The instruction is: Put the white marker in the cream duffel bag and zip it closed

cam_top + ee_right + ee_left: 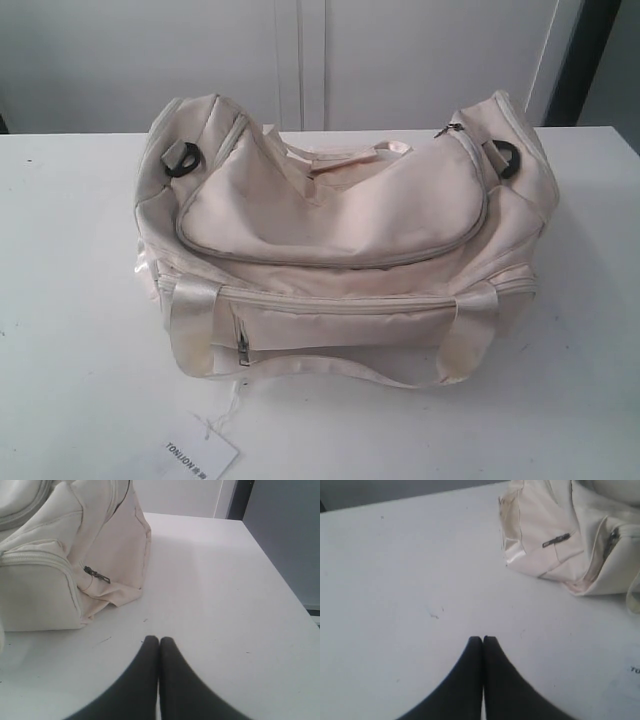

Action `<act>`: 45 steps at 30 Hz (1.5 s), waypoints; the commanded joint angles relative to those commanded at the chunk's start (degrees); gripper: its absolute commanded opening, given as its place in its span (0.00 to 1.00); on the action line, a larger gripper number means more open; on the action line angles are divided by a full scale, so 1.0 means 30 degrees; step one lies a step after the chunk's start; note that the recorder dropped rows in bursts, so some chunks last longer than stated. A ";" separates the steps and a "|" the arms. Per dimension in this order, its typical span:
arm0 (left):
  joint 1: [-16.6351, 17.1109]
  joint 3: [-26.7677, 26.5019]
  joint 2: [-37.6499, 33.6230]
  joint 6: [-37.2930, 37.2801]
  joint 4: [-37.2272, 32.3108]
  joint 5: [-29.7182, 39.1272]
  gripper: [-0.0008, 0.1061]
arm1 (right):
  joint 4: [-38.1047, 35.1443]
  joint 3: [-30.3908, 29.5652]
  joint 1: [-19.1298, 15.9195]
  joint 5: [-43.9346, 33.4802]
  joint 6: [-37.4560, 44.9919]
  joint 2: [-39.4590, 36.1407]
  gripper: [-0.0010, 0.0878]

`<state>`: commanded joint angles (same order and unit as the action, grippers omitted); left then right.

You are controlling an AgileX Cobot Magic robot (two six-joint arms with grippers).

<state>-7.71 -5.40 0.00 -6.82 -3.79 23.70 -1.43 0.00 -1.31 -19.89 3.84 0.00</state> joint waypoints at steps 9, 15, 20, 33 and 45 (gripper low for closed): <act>0.0245 0.1799 0.0000 0.0172 -0.0040 -0.2111 0.01 | -0.0046 0.0000 0.0000 0.0000 0.0000 0.0000 0.01; 0.0245 0.1799 0.0000 0.0172 -0.0040 -0.2033 0.01 | -0.0046 0.0000 0.0000 0.0000 0.0000 0.0000 0.01; 0.0245 0.1799 0.0000 0.0172 -0.0040 -0.2033 0.01 | -0.0046 0.0000 0.0000 0.0000 0.0000 0.0000 0.01; 0.0245 0.1799 0.0000 0.0206 -0.0040 -0.2041 0.01 | -0.0046 0.0000 0.0000 0.0000 0.0000 0.0000 0.01; 0.0245 0.1799 0.0000 0.0206 -0.0040 -0.2041 0.01 | -0.0046 0.0000 0.0000 0.0000 0.0000 0.0000 0.01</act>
<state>-6.98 0.00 0.00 -6.21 -3.91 17.58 -1.57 0.00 -1.31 -19.89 3.84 0.00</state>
